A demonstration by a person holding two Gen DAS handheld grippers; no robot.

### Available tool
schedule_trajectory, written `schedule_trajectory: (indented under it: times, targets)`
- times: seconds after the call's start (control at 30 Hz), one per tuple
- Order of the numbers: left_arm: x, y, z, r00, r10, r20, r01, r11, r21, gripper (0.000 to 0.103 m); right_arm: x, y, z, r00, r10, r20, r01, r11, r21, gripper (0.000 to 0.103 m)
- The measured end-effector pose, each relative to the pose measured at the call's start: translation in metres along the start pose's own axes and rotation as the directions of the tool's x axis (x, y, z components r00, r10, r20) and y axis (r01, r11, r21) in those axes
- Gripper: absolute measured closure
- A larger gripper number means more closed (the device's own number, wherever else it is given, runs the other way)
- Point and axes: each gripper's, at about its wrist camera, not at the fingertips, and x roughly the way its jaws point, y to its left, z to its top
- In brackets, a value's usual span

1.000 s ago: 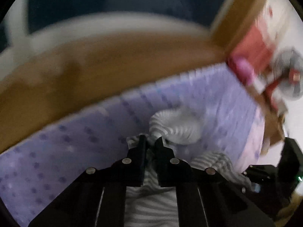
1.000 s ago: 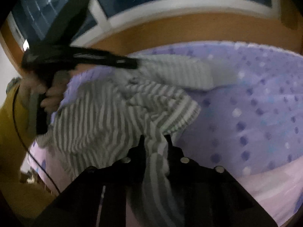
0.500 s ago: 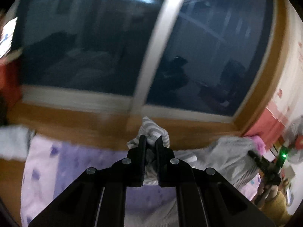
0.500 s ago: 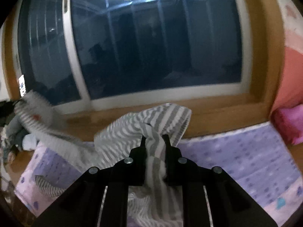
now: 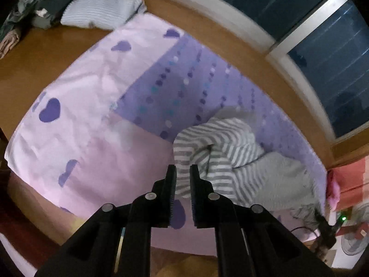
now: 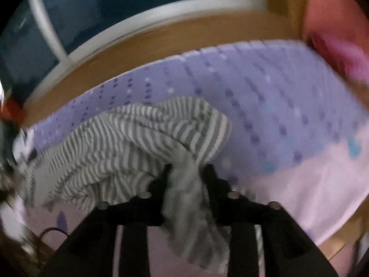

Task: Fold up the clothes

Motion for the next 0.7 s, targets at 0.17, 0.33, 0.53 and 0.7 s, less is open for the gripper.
schedule_trajectory:
  times: [0.17,0.33,0.53,0.7]
  targets:
    - [0.000,-0.053,0.002,0.998,-0.058,0.009,0.055,0.977,0.206,0.066,-0.021,-0.005,-0.003,0.999,-0.015,0.043,0.013,0.999,0.051,0.054]
    - [0.036,-0.137,-0.006,0.986,-0.124,-0.115,0.162,0.891,0.425,0.066,-0.041,-0.007,-0.008,0.993,-0.048,0.107,0.039,0.996,0.083,0.052]
    - [0.090,-0.255,-0.029,0.947,-0.134,-0.291,0.302,0.676,0.672,0.064,-0.062,-0.008,-0.025,0.985,-0.101,0.143,0.082,0.988,0.131,0.049]
    - [0.127,-0.320,-0.046,0.944,-0.057,-0.324,0.300,0.550,0.779,0.062,-0.075,-0.013,-0.015,0.976,-0.129,0.175,0.109,0.986,0.123,0.049]
